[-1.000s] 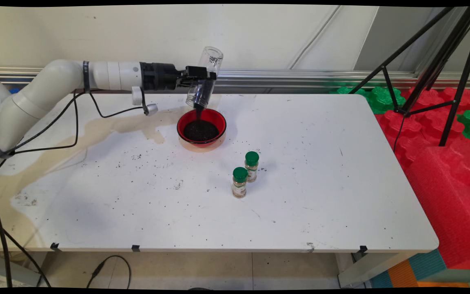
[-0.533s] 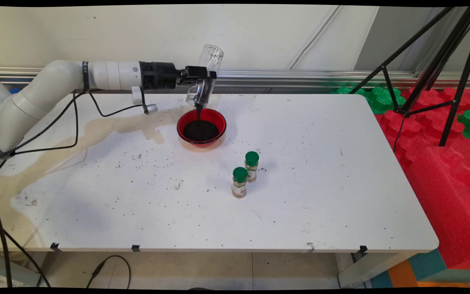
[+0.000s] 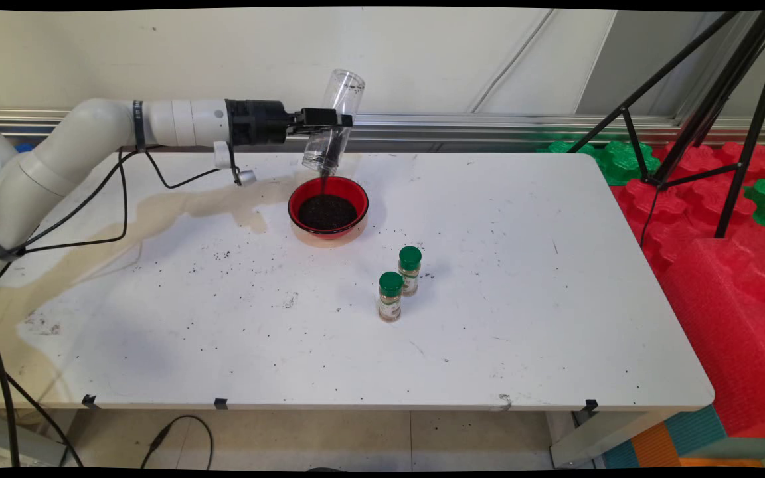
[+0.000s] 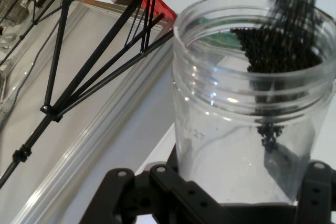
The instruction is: Pour the black seasoning powder in the red bowl
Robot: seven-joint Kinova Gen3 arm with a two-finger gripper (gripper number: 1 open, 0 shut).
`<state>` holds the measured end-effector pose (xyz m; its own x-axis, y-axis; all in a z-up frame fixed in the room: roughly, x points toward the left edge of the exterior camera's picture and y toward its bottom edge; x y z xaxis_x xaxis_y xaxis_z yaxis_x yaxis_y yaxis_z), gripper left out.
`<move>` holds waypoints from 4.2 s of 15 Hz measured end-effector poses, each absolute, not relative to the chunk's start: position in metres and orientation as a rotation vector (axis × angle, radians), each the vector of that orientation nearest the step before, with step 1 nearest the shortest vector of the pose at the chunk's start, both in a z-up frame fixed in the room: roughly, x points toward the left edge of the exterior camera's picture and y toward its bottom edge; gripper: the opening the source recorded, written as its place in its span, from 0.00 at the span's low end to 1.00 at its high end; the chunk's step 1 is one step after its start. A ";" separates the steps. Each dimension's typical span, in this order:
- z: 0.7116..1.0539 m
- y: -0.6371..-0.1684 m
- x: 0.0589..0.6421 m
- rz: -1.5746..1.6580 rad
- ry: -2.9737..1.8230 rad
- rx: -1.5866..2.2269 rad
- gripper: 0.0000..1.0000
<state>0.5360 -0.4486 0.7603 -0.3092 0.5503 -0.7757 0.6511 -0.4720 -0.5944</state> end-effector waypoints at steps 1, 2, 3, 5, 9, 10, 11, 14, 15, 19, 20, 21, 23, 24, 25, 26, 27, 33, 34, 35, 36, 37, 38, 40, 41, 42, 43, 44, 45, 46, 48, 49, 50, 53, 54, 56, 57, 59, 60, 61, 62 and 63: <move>0.760 -0.448 0.536 -1.917 1.555 1.800 0.00; 0.760 -0.448 0.536 -1.917 1.548 1.801 0.00; 0.761 -0.447 0.536 -1.916 1.532 1.805 0.00; 0.761 -0.446 0.535 -1.915 1.510 1.810 0.00; 0.761 -0.444 0.535 -1.910 1.465 1.819 0.00; 0.761 -0.443 0.534 -1.909 1.456 1.820 0.00; 0.761 -0.442 0.534 -1.908 1.443 1.823 0.00; 0.761 -0.439 0.534 -1.904 1.409 1.832 0.00; 0.761 -0.438 0.533 -1.901 1.393 1.836 0.00; 0.761 -0.434 0.533 -1.890 1.333 1.850 0.00; 0.761 -0.433 0.532 -1.888 1.320 1.853 0.00; 0.761 -0.432 0.532 -1.887 1.312 1.855 0.00; 0.761 -0.431 0.531 -1.885 1.291 1.859 0.00; 0.762 -0.430 0.530 -1.884 1.278 1.860 0.00; 0.762 -0.429 0.530 -1.883 1.271 1.862 0.00; 0.762 -0.429 0.529 -1.883 1.259 1.864 0.00; 0.762 -0.428 0.528 -1.882 1.245 1.866 0.00; 0.762 -0.425 0.526 -1.868 1.159 1.883 0.00; 0.761 -0.424 0.526 -1.864 1.144 1.886 0.00; 0.761 -0.424 0.525 -1.861 1.132 1.889 0.00; 0.761 -0.424 0.525 -1.857 1.121 1.891 0.00; 0.761 -0.424 0.525 -1.854 1.113 1.892 0.00; 0.761 -0.424 0.525 -1.848 1.096 1.895 0.00; 0.761 -0.424 0.525 -1.840 1.075 1.899 0.00; 0.761 -0.424 0.525 -1.836 1.066 1.900 0.00; 0.760 -0.424 0.526 -1.831 1.053 1.903 0.00; 0.760 -0.423 0.526 -1.826 1.044 1.904 0.00; 0.760 -0.423 0.526 -1.823 1.036 1.906 0.00; 0.760 -0.423 0.526 -1.820 1.028 1.908 0.00; 0.760 -0.422 0.526 -1.818 1.023 1.909 0.00; 0.760 -0.421 0.527 -1.813 1.012 1.912 0.00; 0.760 -0.421 0.527 -1.810 1.007 1.914 0.00; 0.760 -0.420 0.527 -1.809 1.004 1.915 0.00; 0.759 -0.418 0.528 -1.808 1.000 1.919 0.00; 0.759 -0.418 0.528 -1.809 1.001 1.920 0.00; 0.759 -0.417 0.528 -1.815 1.013 1.919 0.00; 0.758 -0.416 0.528 -1.821 1.025 1.918 0.00; 0.758 -0.415 0.527 -1.831 1.045 1.916 0.00; 0.758 -0.414 0.527 -1.837 1.058 1.914 0.00; 0.758 -0.414 0.527 -1.844 1.072 1.913 0.00; 0.758 -0.413 0.526 -1.852 1.090 1.910 0.00; 0.758 -0.412 0.526 -1.860 1.107 1.907 0.00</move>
<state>0.5261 -0.4123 0.7582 -0.1077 0.3353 -0.9359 0.6630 -0.6773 -0.3189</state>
